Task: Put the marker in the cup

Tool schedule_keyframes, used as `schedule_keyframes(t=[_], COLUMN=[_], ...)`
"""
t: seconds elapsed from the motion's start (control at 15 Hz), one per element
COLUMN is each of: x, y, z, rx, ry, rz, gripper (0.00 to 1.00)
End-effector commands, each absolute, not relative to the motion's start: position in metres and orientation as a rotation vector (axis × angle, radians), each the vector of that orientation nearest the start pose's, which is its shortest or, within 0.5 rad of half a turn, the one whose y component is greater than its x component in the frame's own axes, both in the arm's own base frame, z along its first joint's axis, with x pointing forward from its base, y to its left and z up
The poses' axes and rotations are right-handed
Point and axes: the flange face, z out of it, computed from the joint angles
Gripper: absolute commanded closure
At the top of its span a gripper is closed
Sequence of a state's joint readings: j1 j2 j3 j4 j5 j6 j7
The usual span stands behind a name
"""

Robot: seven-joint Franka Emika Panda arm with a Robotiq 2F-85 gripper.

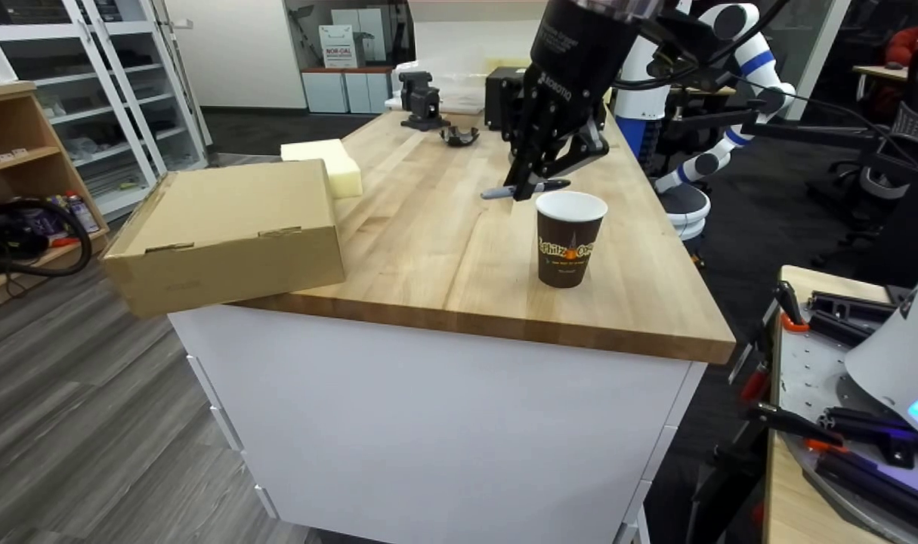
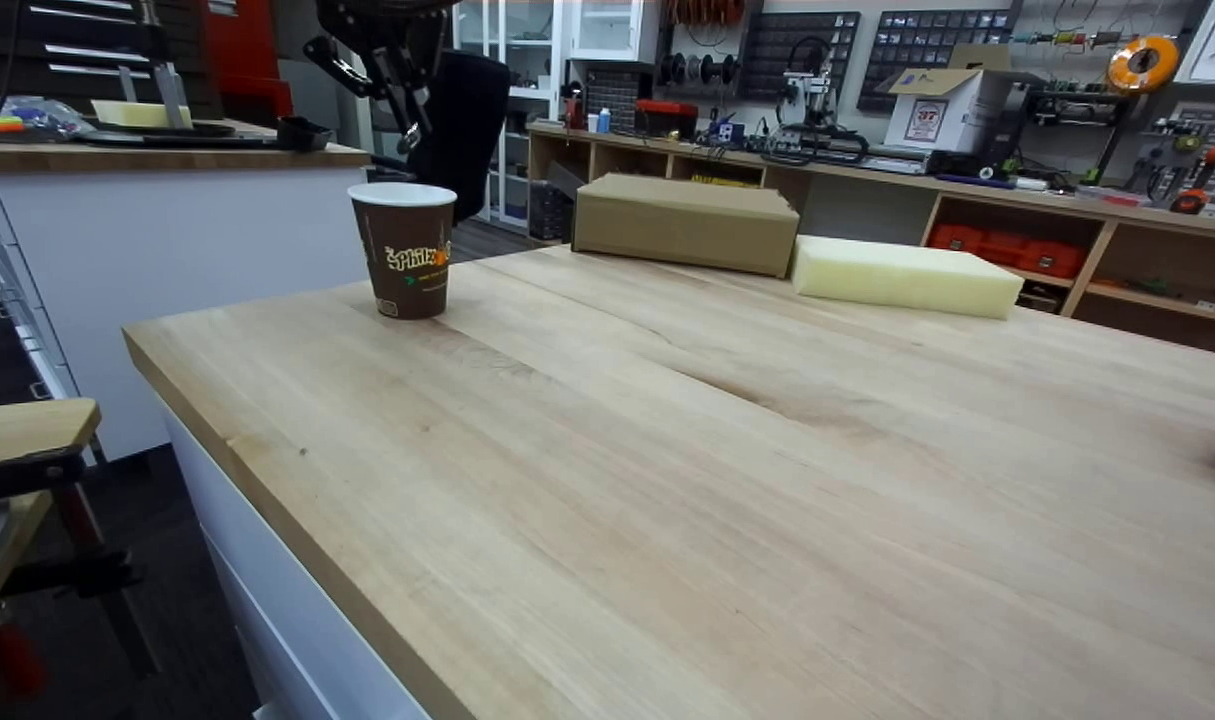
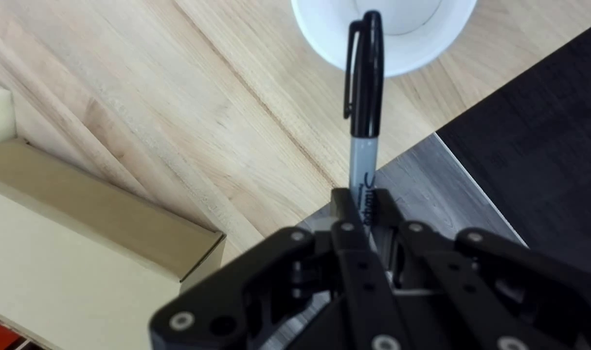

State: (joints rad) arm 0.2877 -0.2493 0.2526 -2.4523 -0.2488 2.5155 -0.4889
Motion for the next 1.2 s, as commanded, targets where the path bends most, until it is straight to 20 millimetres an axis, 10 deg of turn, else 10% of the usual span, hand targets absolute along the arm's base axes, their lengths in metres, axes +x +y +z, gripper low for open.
schedule_keyframes(t=[0.0,1.13], x=[0.396,0.383], y=[0.245,0.233], z=[0.418,0.416], rx=[-2.739,-2.696], ry=[-1.874,-1.819], rz=[-0.547,-0.557], gripper=[0.97,0.97])
